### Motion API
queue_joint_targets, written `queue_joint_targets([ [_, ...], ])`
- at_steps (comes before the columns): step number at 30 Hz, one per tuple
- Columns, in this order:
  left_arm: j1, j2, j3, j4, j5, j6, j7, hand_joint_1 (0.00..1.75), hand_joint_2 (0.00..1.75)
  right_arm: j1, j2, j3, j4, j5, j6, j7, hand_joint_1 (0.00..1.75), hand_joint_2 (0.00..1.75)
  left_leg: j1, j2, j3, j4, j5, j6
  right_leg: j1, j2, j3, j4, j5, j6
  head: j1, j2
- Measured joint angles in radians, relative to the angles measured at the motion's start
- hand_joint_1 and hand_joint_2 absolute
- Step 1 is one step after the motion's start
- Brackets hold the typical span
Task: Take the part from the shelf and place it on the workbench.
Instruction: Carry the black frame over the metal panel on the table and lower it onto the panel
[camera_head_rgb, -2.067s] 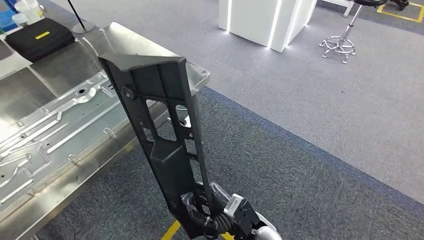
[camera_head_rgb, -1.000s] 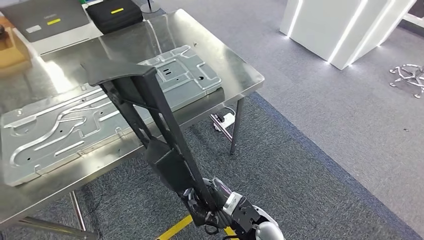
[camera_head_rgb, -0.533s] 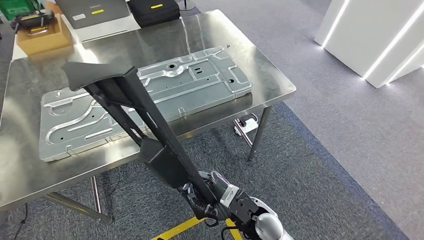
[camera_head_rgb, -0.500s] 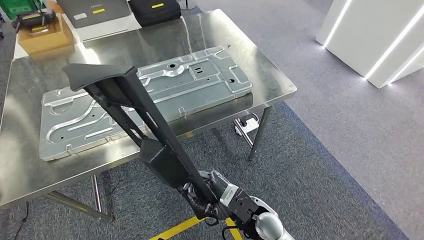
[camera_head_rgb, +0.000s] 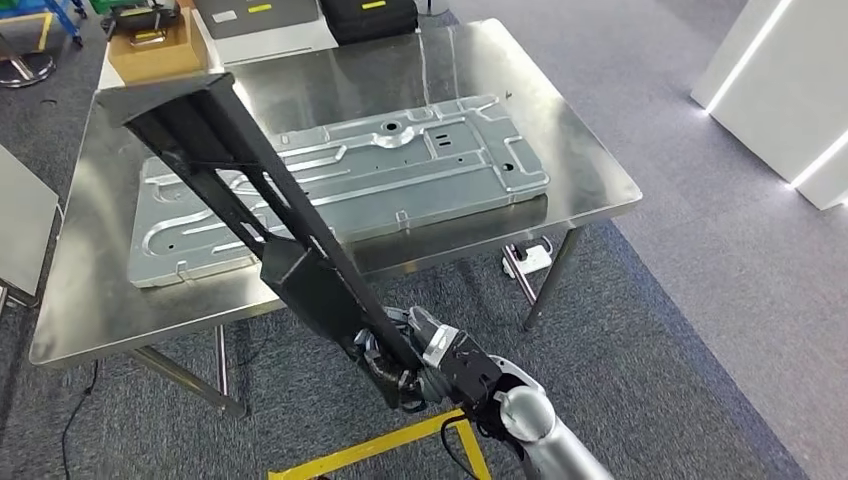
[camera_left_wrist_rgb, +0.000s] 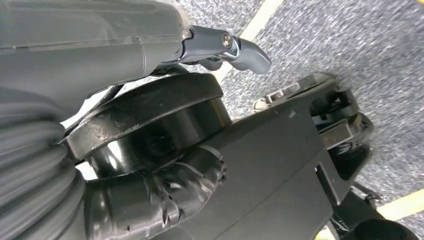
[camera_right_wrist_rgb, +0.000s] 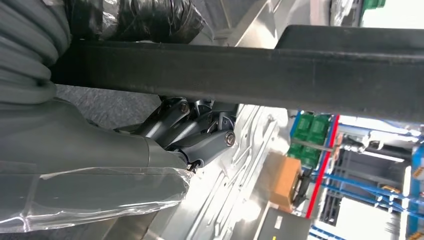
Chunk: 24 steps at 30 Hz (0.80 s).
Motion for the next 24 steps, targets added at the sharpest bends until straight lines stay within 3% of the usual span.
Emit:
queue_joint_targets([
  [3, -0.002, -0.001, -0.001, 0.0, -0.001, -0.001, 0.003, 0.0, 1.75, -0.036, 0.013, 0.003, 0.021, 0.016, -0.028, 0.017, 1.75, 1.75, 0.006, -0.004, 0.006, -0.012, 0.007, 0.019, -0.002, 0.011, -0.013, 0.028, -0.018, 0.015, 0.001, 0.0],
  [6, -0.005, -0.001, -0.003, 0.0, -0.004, -0.004, 0.01, 0.0, 1.75, -0.077, 0.018, 0.013, 0.044, 0.067, -0.077, 0.032, 1.75, 1.75, 0.006, -0.005, 0.01, -0.016, 0.009, 0.032, -0.004, 0.034, -0.1, 0.204, -0.099, 0.021, 0.002, 0.0],
  [7, -0.005, -0.001, -0.004, 0.0, -0.007, -0.006, 0.013, 0.0, 1.75, -0.092, 0.02, 0.017, 0.056, 0.092, -0.1, 0.041, 1.75, 1.75, 0.005, -0.007, 0.01, -0.015, 0.008, 0.033, -0.004, 0.037, -0.132, 0.261, -0.116, 0.023, 0.002, 0.0],
  [8, -0.006, -0.001, -0.006, 0.0, -0.01, -0.01, 0.016, 0.0, 1.75, -0.111, 0.024, 0.022, 0.069, 0.118, -0.123, 0.051, 1.75, 1.75, 0.005, -0.009, 0.01, -0.013, 0.007, 0.034, -0.004, 0.038, -0.15, 0.288, -0.113, 0.023, 0.002, 0.0],
  [9, -0.007, -0.001, -0.01, 0.0, -0.012, -0.014, 0.019, 0.0, 1.75, -0.133, 0.029, 0.027, 0.084, 0.14, -0.143, 0.062, 1.75, 1.75, 0.005, -0.012, 0.011, -0.011, 0.006, 0.033, -0.005, 0.038, -0.148, 0.275, -0.09, 0.023, 0.002, 0.0],
  [11, -0.012, -0.001, -0.017, 0.0, -0.017, -0.019, 0.024, 0.0, 1.75, -0.179, 0.043, 0.033, 0.109, 0.168, -0.173, 0.078, 1.75, 1.75, 0.005, -0.016, 0.011, -0.003, 0.0, 0.029, -0.006, 0.039, -0.096, 0.154, -0.016, 0.019, 0.002, 0.0],
  [13, -0.015, -0.001, -0.022, 0.0, -0.018, -0.02, 0.027, 0.0, 1.75, -0.214, 0.055, 0.035, 0.125, 0.176, -0.185, 0.081, 1.75, 1.75, 0.002, -0.02, 0.006, 0.006, -0.007, 0.021, -0.003, 0.043, -0.046, 0.044, 0.02, 0.012, 0.002, 0.0],
  [18, -0.017, -0.001, -0.029, 0.0, -0.023, -0.023, 0.032, 0.0, 1.75, -0.26, 0.073, 0.051, 0.162, 0.241, -0.24, 0.1, 1.75, 1.75, 0.003, -0.022, -0.005, 0.023, -0.023, -0.007, -0.003, 0.044, -0.03, 0.008, 0.02, -0.01, 0.001, 0.0],
  [20, -0.022, -0.001, -0.037, 0.0, -0.032, -0.031, 0.037, 0.0, 1.75, -0.303, 0.092, 0.058, 0.199, 0.351, -0.344, 0.136, 1.75, 1.75, 0.005, -0.019, -0.046, 0.109, -0.067, -0.016, -0.006, 0.042, -0.027, 0.003, 0.02, -0.018, 0.001, 0.0],
  [22, -0.032, -0.001, -0.048, 0.0, -0.044, -0.04, 0.044, 0.0, 1.75, -0.363, 0.115, 0.066, 0.266, 0.517, -0.489, 0.185, 1.75, 1.75, 0.007, -0.018, -0.112, 0.237, -0.114, -0.023, -0.005, 0.039, -0.026, 0.004, 0.019, -0.02, 0.001, 0.0],
  [23, -0.037, -0.001, -0.054, 0.0, -0.05, -0.044, 0.049, 0.0, 1.75, -0.392, 0.127, 0.069, 0.305, 0.609, -0.559, 0.211, 1.75, 1.75, 0.008, -0.017, -0.133, 0.275, -0.117, -0.026, -0.004, 0.037, -0.026, 0.004, 0.019, -0.021, 0.001, 0.0],
  [24, -0.042, -0.001, -0.061, 0.0, -0.056, -0.048, 0.055, 0.0, 1.75, -0.419, 0.138, 0.072, 0.346, 0.696, -0.619, 0.235, 1.75, 1.75, 0.009, -0.015, -0.137, 0.276, -0.101, -0.028, -0.004, 0.036, -0.025, 0.005, 0.018, -0.021, 0.001, 0.0],
])
